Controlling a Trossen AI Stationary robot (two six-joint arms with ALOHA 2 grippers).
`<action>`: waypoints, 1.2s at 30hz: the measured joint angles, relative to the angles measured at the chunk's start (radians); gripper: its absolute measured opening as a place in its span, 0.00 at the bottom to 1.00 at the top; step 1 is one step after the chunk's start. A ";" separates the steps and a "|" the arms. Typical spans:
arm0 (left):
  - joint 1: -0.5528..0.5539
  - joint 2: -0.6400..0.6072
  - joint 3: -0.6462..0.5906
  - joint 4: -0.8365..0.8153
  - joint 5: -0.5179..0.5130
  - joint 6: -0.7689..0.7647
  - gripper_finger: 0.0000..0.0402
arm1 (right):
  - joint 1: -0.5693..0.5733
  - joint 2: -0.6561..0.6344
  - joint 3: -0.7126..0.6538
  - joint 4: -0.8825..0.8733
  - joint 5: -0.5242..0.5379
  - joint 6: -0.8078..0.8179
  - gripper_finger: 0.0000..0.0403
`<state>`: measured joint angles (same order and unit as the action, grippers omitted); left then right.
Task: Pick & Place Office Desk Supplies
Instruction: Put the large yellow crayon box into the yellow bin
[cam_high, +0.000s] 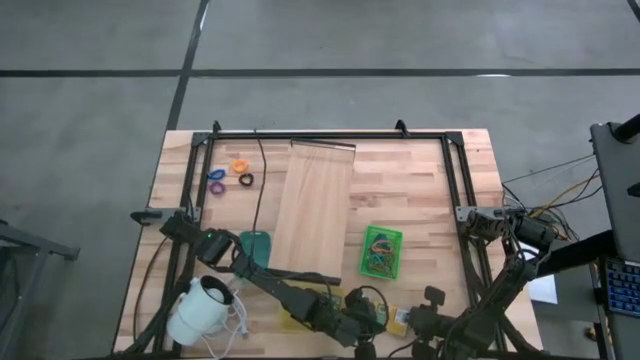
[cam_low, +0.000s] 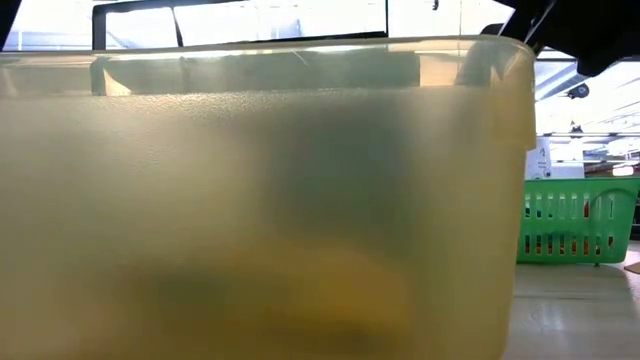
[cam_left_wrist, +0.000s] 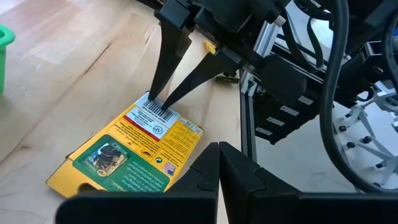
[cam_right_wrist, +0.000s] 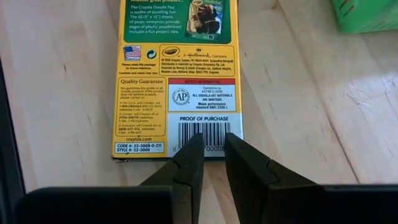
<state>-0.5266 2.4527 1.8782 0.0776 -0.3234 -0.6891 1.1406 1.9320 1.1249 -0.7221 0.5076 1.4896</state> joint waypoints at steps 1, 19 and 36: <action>0.000 0.000 0.000 0.000 0.000 0.000 0.04 | 0.001 0.000 0.001 0.000 0.000 0.000 0.16; 0.013 -0.002 0.003 -0.125 0.029 0.256 0.01 | 0.003 0.002 0.001 0.001 0.010 -0.006 0.16; -0.073 -0.006 -0.018 -0.117 -0.115 1.009 0.00 | 0.003 0.003 0.000 0.000 0.016 -0.023 0.16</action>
<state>-0.5999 2.4466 1.8603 -0.0396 -0.4385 0.3203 1.1435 1.9347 1.1248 -0.7223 0.5240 1.4666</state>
